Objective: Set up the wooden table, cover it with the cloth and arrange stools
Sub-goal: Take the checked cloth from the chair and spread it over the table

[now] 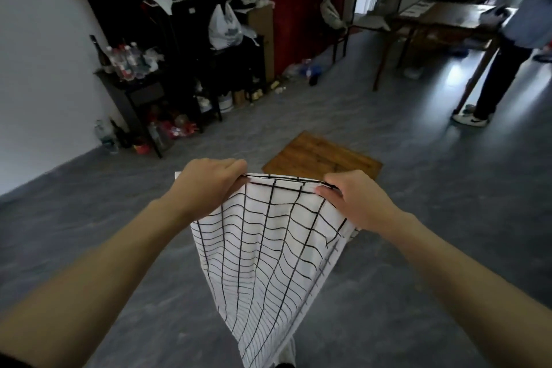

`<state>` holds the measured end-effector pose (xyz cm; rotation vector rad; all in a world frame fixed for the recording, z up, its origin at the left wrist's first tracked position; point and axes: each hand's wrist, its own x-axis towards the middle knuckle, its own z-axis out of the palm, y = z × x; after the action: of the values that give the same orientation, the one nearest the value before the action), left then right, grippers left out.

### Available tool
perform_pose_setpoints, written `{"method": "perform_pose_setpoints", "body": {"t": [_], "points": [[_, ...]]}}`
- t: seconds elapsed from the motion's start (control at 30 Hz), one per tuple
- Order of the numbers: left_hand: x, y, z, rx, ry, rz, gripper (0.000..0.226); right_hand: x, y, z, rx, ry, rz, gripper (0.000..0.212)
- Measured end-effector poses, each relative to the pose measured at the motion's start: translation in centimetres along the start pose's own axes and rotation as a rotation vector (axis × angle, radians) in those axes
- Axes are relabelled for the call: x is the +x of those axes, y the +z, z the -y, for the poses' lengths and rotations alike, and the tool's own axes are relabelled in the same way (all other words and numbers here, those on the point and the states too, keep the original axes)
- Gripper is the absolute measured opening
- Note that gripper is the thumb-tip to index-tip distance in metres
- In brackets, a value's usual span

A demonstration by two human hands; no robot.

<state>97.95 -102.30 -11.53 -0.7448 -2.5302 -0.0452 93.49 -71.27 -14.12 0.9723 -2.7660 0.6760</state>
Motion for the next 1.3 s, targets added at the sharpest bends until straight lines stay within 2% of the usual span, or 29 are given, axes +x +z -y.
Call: {"method": "perform_pose_setpoints", "body": {"t": [0.23, 0.43, 0.67, 0.87, 1.07, 1.2, 1.3], "points": [[9.5, 7.8, 2.7, -0.057, 0.089, -0.029, 0.018, 5.3, -2.1, -8.7, -0.109, 0.118, 0.03, 0.034], [15.3, 12.3, 3.4, -0.103, 0.072, -0.014, 0.02, 8.2, -2.4, -15.1, -0.051, 0.129, -0.009, 0.035], [22.1, 16.5, 0.8, -0.019, 0.044, 0.038, 0.029, 10.5, -2.7, -25.1, 0.037, 0.066, 0.003, 0.034], [28.6, 19.4, -3.7, 0.043, -0.02, 0.072, 0.02, 11.8, -4.7, -34.2, 0.084, -0.012, 0.084, 0.021], [34.1, 21.1, -6.0, 0.045, -0.07, 0.089, 0.019, 14.3, -7.7, -38.7, 0.162, -0.112, 0.148, 0.017], [37.3, 22.7, -4.5, 0.035, -0.085, 0.083, 0.016, 17.9, -7.8, -40.1, 0.259, -0.133, 0.167, 0.04], [39.3, 25.0, -2.6, 0.024, -0.096, 0.084, 0.018, 21.5, -7.2, -41.0, 0.319, -0.115, 0.132, 0.037]]}}
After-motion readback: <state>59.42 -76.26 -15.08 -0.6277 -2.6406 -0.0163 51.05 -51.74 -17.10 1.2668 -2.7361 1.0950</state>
